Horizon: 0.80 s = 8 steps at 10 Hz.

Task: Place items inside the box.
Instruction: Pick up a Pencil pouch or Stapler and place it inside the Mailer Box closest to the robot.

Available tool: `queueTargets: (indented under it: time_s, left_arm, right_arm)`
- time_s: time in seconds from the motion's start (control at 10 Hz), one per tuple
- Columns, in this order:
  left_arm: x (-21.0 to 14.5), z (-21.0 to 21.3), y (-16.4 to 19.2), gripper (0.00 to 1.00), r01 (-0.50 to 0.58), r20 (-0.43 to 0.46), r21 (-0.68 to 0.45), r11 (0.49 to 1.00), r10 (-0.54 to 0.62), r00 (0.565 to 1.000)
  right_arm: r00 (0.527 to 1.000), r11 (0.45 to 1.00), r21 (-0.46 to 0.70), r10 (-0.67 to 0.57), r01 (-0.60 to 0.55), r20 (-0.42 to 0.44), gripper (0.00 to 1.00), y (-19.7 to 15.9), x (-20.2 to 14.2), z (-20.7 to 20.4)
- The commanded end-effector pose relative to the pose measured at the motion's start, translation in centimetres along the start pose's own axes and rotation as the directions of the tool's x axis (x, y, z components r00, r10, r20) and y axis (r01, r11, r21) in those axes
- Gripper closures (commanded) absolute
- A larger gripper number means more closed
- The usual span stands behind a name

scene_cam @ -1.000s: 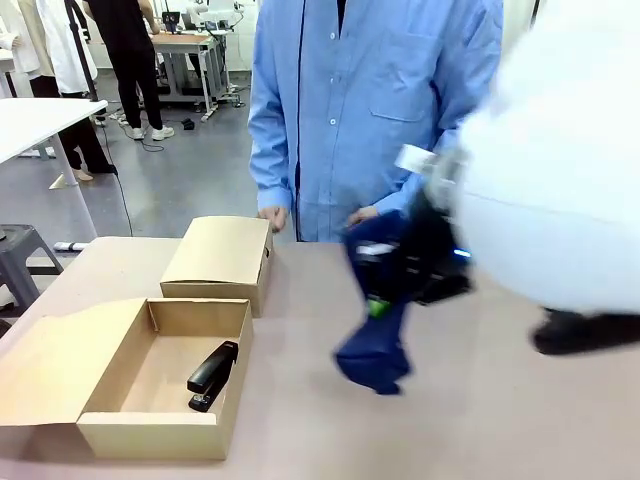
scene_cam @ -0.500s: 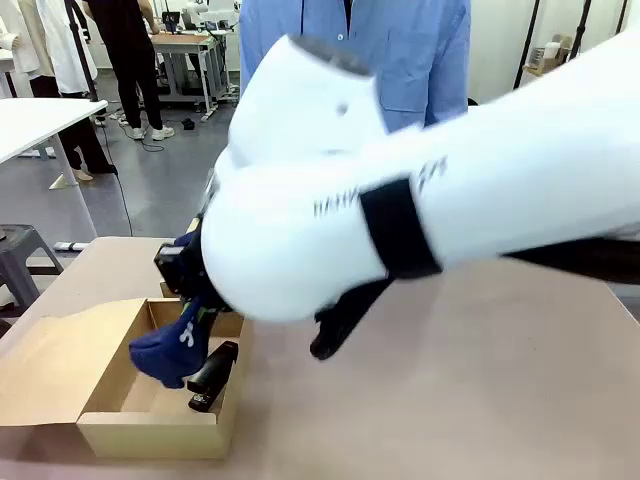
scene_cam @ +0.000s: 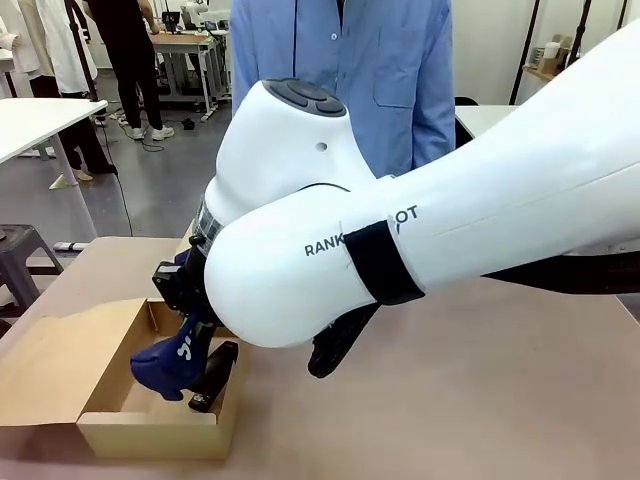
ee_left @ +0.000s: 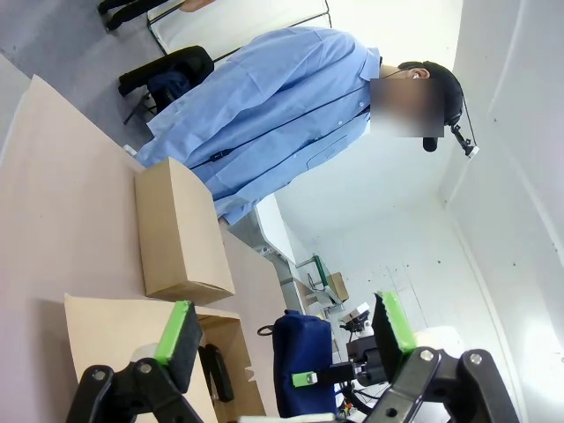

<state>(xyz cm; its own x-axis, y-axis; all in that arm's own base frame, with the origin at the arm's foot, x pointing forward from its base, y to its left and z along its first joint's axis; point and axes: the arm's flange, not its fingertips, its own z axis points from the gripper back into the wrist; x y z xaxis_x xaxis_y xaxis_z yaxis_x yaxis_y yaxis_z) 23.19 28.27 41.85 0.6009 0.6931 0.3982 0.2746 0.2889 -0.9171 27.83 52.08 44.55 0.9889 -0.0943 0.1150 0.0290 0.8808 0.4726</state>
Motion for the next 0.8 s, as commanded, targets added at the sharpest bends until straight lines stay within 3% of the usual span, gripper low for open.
queueTargets:
  time_s: [0.0,0.4,0.7]
  left_arm:
    - [0.1,-0.1,-0.2,0.0,0.021,0.012,-0.016,1.0,-0.021,1.0]
    - [0.1,-0.1,-0.2,0.0,0.021,0.012,-0.016,1.0,-0.021,1.0]
    - [0.1,-0.1,-0.2,0.0,0.021,0.012,-0.016,1.0,-0.021,1.0]
  right_arm:
    - [0.998,0.999,0.001,0.054,-0.054,-0.027,0.92,0.6,0.5,-2.6]
    - [0.988,0.996,-0.018,0.079,-0.082,-0.134,0.92,0.4,2.2,-7.6]
    - [0.99,0.999,-0.009,0.05,-0.051,-0.13,0.92,-0.8,3.5,-9.8]
